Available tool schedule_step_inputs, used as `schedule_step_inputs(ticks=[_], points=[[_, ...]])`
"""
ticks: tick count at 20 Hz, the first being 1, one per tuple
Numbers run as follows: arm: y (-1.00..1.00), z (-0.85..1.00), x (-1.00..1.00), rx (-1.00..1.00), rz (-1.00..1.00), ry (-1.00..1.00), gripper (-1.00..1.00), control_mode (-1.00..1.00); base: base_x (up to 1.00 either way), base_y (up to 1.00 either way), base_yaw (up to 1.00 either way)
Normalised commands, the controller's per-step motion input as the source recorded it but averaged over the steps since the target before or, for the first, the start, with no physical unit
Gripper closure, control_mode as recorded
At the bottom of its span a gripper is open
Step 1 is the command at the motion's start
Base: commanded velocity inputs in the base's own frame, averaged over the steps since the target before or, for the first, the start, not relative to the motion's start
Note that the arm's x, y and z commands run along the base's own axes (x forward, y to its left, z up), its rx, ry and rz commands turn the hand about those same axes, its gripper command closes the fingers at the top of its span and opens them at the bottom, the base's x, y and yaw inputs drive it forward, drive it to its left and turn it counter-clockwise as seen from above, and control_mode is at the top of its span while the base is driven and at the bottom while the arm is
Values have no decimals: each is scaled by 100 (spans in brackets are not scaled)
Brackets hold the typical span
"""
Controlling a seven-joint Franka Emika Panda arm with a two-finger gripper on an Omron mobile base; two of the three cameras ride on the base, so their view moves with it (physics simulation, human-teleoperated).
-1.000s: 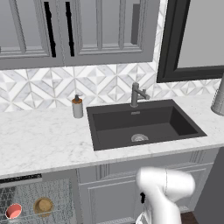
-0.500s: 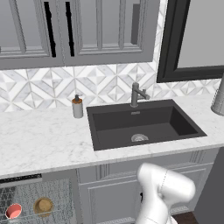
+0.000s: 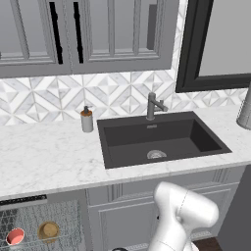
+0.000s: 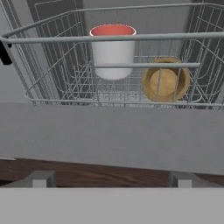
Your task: Pick up the cup and bowl from the counter, place them in the dishwasher, and close the dishwasher door.
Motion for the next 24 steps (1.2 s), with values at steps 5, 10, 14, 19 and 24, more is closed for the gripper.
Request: schedule_step_inputs(ticks=[5, 10, 14, 19, 24], points=[[-13, -97, 55, -2, -2, -35, -100, -100, 0, 0, 0], [-7, -83, 73, -6, -5, -33, -100, -100, 0, 0, 0], [-2, -75, 71, -8, -5, -28, -100, -100, 0, 0, 0], [0, -74, 71, -8, -6, -27, -100, -100, 0, 0, 0], [0, -74, 80, -10, -7, -24, -100, -100, 0, 0, 0]])
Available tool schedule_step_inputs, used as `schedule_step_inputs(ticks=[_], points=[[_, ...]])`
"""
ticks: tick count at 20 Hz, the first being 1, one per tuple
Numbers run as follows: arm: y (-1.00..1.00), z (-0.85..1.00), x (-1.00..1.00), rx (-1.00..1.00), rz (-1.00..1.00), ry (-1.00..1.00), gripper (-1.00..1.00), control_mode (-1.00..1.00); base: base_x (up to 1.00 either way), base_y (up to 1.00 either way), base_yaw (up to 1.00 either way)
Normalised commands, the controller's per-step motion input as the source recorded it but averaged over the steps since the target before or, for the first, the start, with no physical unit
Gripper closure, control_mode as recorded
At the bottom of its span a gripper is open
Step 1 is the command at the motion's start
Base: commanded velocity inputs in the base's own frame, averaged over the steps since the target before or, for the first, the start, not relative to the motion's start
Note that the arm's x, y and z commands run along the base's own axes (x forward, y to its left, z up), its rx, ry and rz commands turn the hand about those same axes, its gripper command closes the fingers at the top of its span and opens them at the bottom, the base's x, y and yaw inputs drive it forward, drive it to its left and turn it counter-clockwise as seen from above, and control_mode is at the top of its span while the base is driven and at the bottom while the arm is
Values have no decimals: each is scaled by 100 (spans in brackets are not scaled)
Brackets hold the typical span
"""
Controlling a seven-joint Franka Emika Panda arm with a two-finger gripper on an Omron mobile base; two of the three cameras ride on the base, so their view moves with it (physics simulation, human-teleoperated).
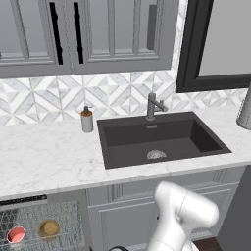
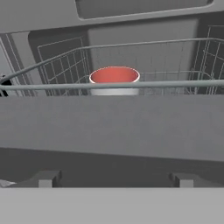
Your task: Pick up the cup and bowl from the counter, place them in the dishwasher, and close the dishwasher door.
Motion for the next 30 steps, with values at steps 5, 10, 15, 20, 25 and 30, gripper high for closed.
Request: schedule_step_inputs(ticks=[5, 10, 15, 20, 25, 30], points=[[0, -74, 87, -12, -9, -21, -100, -100, 0, 0, 0], [-1, -79, 99, -10, -13, -22, -100, -100, 0, 0, 0], [-8, -100, 100, -9, -19, -21, -100, -100, 0, 0, 0], [-11, -100, 100, -7, -19, -23, -100, -100, 0, 0, 0], [-13, -100, 100, -4, -19, -25, -100, -100, 0, 0, 0], [-12, -98, 100, -4, -18, -25, -100, -100, 0, 0, 0]])
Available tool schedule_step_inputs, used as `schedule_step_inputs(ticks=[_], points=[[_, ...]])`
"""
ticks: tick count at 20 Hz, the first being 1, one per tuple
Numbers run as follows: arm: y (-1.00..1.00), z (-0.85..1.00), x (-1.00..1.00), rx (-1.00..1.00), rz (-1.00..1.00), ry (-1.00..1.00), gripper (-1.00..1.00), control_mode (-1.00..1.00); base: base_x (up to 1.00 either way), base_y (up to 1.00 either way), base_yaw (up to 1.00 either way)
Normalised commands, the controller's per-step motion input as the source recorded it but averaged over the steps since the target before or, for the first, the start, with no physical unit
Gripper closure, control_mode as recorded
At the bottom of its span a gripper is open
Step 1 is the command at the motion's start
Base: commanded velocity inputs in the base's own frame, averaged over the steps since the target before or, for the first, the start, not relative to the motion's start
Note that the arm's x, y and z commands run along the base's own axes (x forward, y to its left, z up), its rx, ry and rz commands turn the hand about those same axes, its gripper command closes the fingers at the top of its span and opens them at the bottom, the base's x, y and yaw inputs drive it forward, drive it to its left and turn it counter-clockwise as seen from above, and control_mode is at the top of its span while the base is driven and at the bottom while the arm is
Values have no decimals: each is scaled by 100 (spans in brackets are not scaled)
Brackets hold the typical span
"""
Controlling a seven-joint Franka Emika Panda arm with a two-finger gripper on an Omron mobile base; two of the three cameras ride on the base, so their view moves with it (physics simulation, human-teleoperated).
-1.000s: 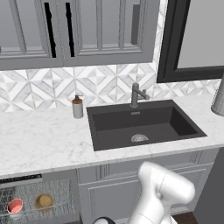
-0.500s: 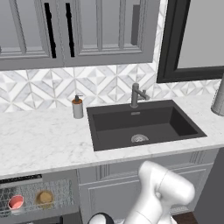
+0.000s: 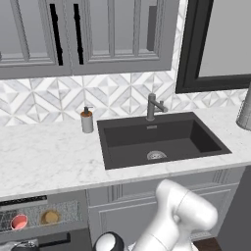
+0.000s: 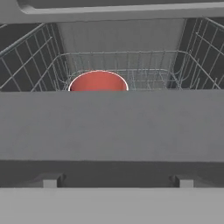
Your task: Pick up the cup and bowl from the counter, place them in the dishwasher, and close the dishwasher door.
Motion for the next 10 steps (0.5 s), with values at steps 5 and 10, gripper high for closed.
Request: schedule_step_inputs(ticks=[5, 10], points=[[-12, -85, 100, -4, -18, -25, -100, -100, 0, 0, 0], [-16, -90, 100, -2, -19, -26, -100, -100, 0, 0, 0]])
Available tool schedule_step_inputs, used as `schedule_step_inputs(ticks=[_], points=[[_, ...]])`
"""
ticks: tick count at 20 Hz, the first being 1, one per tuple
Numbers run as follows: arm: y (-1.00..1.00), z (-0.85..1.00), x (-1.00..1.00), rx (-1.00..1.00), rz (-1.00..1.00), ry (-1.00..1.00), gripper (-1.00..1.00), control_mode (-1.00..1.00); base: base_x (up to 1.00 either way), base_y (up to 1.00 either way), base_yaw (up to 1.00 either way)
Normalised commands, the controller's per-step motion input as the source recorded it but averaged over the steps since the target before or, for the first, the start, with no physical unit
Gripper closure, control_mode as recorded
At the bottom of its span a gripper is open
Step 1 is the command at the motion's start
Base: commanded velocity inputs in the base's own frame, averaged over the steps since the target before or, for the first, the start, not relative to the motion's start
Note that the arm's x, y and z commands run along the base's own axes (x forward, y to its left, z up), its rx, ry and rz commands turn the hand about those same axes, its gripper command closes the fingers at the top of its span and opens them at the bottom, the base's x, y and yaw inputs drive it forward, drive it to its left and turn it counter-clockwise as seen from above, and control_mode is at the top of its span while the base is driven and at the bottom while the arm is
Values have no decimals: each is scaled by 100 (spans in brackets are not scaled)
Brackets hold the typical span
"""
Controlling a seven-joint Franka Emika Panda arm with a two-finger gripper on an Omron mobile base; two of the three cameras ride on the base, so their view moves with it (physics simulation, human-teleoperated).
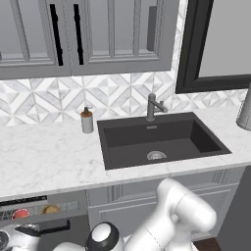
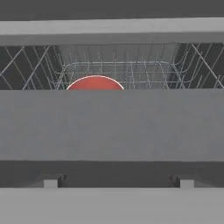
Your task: Pick up the cup and bowl from the counter, place them in the dishwasher, and close the dishwasher door.
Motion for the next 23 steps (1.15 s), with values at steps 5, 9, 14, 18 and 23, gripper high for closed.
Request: schedule_step_inputs(ticks=[5, 9, 14, 18, 23], points=[[-10, -83, 100, -4, -19, -27, -100, -100, 0, 0, 0], [-5, -75, 100, -4, -18, -26, -100, -100, 0, 0, 0], [-7, -72, 100, -2, -17, -26, -100, -100, 0, 0, 0], [-10, -71, 100, 0, -17, -26, -100, -100, 0, 0, 0], [-16, -64, 97, 0, -15, -29, -100, -100, 0, 0, 0]])
